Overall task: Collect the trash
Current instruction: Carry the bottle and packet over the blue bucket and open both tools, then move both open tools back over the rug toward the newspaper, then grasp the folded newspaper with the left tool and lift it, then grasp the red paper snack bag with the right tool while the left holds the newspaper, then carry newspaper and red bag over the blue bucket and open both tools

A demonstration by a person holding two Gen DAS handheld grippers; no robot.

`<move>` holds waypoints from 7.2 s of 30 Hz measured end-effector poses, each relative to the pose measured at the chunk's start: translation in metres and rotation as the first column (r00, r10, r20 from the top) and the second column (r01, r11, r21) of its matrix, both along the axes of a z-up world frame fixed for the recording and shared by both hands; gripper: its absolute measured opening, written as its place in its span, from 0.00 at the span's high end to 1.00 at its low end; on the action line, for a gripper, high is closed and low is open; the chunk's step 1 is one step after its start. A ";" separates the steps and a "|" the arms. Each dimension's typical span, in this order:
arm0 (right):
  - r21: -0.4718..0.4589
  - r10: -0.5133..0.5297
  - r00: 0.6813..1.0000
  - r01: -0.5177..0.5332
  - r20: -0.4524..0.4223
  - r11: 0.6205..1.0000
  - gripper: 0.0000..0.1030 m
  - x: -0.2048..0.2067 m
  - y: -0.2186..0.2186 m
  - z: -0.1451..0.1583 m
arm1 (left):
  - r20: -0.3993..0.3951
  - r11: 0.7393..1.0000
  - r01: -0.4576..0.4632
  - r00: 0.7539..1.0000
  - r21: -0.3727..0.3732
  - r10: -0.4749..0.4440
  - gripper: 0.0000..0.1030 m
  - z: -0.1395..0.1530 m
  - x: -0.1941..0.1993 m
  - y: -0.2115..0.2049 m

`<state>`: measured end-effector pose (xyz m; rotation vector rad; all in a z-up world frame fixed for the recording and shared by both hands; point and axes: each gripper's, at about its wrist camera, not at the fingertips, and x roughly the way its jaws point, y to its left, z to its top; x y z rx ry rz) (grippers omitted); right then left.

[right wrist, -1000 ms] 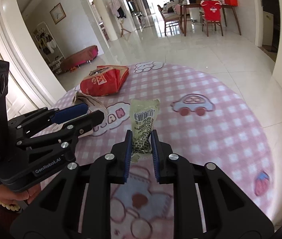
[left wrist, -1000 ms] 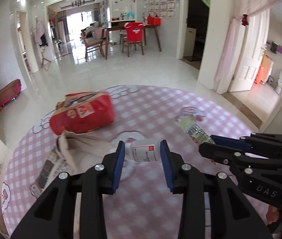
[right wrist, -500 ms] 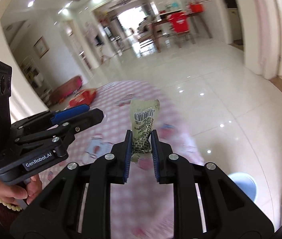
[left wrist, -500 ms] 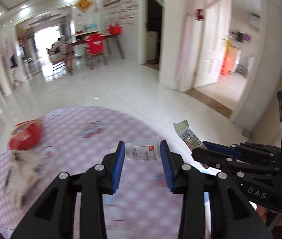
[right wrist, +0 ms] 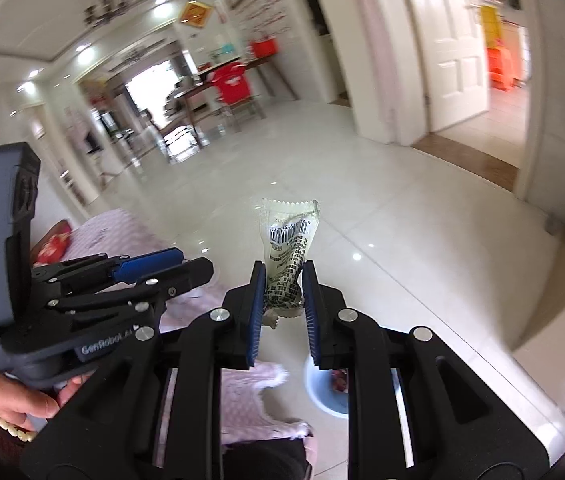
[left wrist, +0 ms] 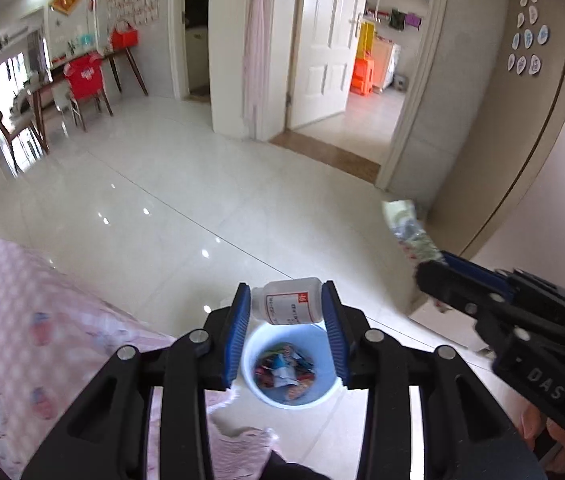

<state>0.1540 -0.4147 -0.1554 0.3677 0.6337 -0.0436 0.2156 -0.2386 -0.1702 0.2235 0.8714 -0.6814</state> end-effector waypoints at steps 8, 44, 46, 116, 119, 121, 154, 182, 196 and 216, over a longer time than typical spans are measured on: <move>0.038 -0.032 0.999 0.033 -0.044 0.999 0.82 -0.008 -0.027 -0.024 | -0.064 0.999 -0.052 0.997 0.013 0.053 0.30 -0.022 0.008 -0.018; -0.021 0.010 0.998 -0.011 -0.069 1.000 0.48 0.028 -0.001 -0.035 | -0.012 0.984 -0.176 0.984 0.018 0.176 0.25 -0.004 0.015 0.043; -0.019 0.022 0.998 -0.023 -0.062 1.000 0.48 0.026 0.003 -0.031 | -0.008 0.984 -0.177 0.984 0.016 0.178 0.25 -0.002 0.014 0.050; -0.017 0.628 0.774 -0.631 -0.085 0.775 0.42 0.169 0.422 0.015 | 0.193 0.750 -0.659 0.729 -0.060 0.657 0.93 0.045 0.020 0.513; -0.021 0.629 0.773 -0.633 -0.081 0.774 0.42 0.179 0.428 0.016 | 0.237 0.697 -0.704 0.660 -0.136 0.713 0.97 0.062 0.011 0.522; -0.022 0.630 0.773 -0.633 -0.078 0.774 0.41 0.186 0.433 0.016 | 0.233 0.675 -0.716 0.636 -0.177 0.736 0.98 0.066 0.014 0.528; -0.097 0.677 0.725 -0.688 -0.127 0.719 0.42 0.306 0.530 -0.020 | 0.279 0.563 -0.791 0.499 -0.238 0.820 0.97 0.059 0.034 0.552; -0.029 0.279 0.957 -0.277 0.075 0.960 0.42 0.078 0.174 0.043 | 0.235 0.876 -0.414 0.851 -0.248 0.469 0.98 0.096 -0.029 0.271; 0.057 -0.071 0.997 0.068 0.043 0.996 0.41 -0.019 -0.013 -0.015 | 0.118 0.977 -0.152 0.978 -0.149 0.170 0.98 0.027 -0.033 0.084; 0.142 -0.267 0.961 0.274 -0.065 0.951 0.41 -0.067 -0.097 -0.084 | -0.055 0.998 -0.062 0.997 -0.025 0.061 0.25 -0.070 -0.011 -0.023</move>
